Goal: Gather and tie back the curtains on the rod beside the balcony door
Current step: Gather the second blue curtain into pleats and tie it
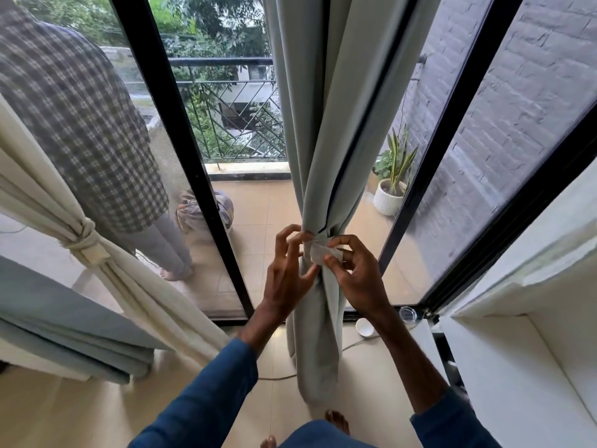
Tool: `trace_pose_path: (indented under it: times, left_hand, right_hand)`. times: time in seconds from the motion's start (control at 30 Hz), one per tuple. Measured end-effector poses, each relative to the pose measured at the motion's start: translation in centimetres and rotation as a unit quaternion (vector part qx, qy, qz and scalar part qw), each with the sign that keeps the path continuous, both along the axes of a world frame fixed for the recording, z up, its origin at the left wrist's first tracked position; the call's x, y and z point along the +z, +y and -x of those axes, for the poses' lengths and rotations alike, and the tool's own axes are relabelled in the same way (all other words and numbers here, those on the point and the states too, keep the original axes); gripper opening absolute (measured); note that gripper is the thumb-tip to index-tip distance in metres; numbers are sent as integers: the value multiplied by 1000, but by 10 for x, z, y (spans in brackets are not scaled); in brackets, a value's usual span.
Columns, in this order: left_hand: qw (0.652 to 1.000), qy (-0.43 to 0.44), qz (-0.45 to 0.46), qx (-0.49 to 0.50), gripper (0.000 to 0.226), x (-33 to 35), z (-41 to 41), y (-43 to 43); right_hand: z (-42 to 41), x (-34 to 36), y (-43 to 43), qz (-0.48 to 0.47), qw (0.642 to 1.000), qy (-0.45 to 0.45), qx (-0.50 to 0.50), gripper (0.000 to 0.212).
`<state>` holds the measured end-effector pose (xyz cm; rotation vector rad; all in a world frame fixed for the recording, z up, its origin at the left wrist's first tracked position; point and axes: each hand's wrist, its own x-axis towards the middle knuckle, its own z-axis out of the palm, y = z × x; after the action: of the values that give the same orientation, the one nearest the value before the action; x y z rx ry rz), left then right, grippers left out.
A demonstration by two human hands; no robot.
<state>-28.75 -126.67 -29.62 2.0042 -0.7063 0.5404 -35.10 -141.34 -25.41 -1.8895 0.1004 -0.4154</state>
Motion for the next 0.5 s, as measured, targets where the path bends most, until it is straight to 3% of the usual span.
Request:
trace_pose_path:
  times: [0.13, 0.3, 0.5]
  left_hand:
    - [999, -15, -46, 13, 60, 7, 3, -7]
    - [998, 7, -52, 44, 41, 21, -6, -11]
    - [996, 9, -75, 51, 38, 28, -14, -11]
  right_hand:
    - [6, 14, 2, 22, 999, -21, 27, 16]
    - [6, 35, -1, -3, 994, -15, 106, 33]
    - [-8, 60, -11, 26, 993, -54, 98, 38]
